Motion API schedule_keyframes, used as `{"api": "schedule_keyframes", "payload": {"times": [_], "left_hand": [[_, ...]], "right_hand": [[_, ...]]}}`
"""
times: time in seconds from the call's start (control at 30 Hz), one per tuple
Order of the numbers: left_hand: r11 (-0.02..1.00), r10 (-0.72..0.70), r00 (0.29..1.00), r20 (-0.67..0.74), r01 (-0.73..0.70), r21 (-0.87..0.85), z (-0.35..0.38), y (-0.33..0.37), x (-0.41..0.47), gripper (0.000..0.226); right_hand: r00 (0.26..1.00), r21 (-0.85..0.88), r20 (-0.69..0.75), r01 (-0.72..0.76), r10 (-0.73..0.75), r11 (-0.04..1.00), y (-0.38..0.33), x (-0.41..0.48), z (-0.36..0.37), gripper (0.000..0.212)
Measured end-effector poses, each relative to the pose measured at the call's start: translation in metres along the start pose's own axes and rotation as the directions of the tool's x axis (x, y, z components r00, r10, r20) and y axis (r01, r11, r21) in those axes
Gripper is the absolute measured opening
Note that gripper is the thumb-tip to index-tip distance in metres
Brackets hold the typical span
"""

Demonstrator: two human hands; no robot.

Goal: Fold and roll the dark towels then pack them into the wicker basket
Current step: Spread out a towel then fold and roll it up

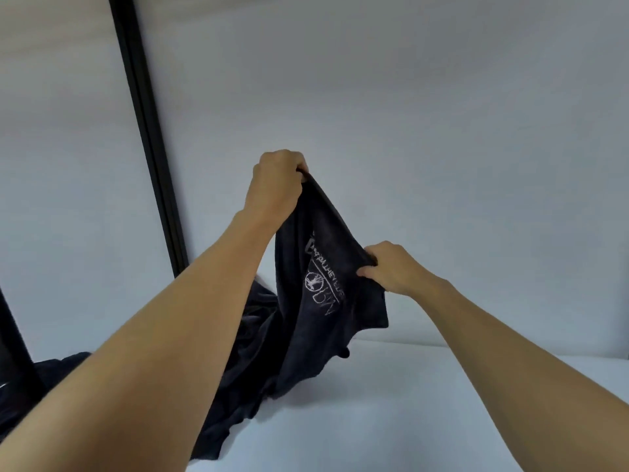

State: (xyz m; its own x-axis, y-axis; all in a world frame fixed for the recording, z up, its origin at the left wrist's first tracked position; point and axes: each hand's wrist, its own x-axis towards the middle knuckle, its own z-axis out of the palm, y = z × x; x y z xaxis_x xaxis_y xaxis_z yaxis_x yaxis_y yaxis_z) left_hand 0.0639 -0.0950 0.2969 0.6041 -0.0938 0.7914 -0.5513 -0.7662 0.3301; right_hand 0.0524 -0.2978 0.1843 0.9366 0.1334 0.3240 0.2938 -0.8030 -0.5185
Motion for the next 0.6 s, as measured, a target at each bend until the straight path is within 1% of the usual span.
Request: {"api": "schedule_keyframes", "payload": {"times": [0.07, 0.13, 0.23, 0.27, 0.33, 0.4, 0.47, 0.53, 0.57, 0.6], "left_hand": [[0.999, -0.027, 0.998, -0.059, 0.025, -0.035, -0.009, 0.007, 0.02, 0.035], [0.997, -0.052, 0.992, -0.112, 0.045, -0.061, -0.016, 0.012, 0.042, 0.035], [0.994, -0.062, 0.989, -0.136, 0.05, -0.094, -0.017, 0.021, 0.071, 0.029], [0.993, -0.06, 0.988, -0.14, 0.044, -0.112, -0.015, 0.025, 0.078, 0.028], [0.987, -0.048, 0.986, -0.159, 0.022, -0.162, -0.009, 0.034, 0.089, 0.031], [0.979, -0.034, 0.982, -0.187, -0.005, -0.206, -0.002, 0.046, 0.095, 0.034], [0.965, -0.023, 0.975, -0.223, -0.036, -0.259, 0.005, 0.06, 0.098, 0.033], [0.945, -0.016, 0.964, -0.267, -0.073, -0.318, 0.011, 0.078, 0.099, 0.031], [0.934, -0.02, 0.957, -0.289, -0.086, -0.348, 0.013, 0.087, 0.098, 0.03], [0.921, -0.033, 0.953, -0.301, -0.088, -0.38, 0.016, 0.095, 0.098, 0.03]], "right_hand": [[0.998, 0.057, -0.021, -0.061, 0.062, 0.997, 0.017, -0.004, -0.026, 0.02], [0.989, 0.083, -0.109, -0.091, 0.1, 0.992, 0.029, -0.004, -0.064, 0.026], [0.956, 0.116, -0.273, -0.081, 0.111, 0.99, 0.039, -0.007, -0.13, 0.02], [0.938, 0.097, -0.331, -0.078, 0.106, 0.992, 0.04, -0.01, -0.15, 0.017], [0.895, -0.025, -0.44, -0.098, 0.077, 0.995, 0.041, -0.017, -0.186, 0.012], [0.83, -0.138, -0.557, -0.131, 0.033, 0.982, 0.041, -0.024, -0.215, 0.012], [0.734, -0.133, -0.679, -0.158, 0.026, 0.978, 0.042, -0.029, -0.239, 0.018], [0.612, -0.126, -0.791, -0.192, 0.018, 0.973, 0.04, -0.033, -0.26, 0.025], [0.561, -0.138, -0.828, -0.215, 0.006, 0.967, 0.039, -0.034, -0.269, 0.03], [0.53, -0.16, -0.848, -0.245, -0.006, 0.956, 0.037, -0.035, -0.277, 0.034]]}}
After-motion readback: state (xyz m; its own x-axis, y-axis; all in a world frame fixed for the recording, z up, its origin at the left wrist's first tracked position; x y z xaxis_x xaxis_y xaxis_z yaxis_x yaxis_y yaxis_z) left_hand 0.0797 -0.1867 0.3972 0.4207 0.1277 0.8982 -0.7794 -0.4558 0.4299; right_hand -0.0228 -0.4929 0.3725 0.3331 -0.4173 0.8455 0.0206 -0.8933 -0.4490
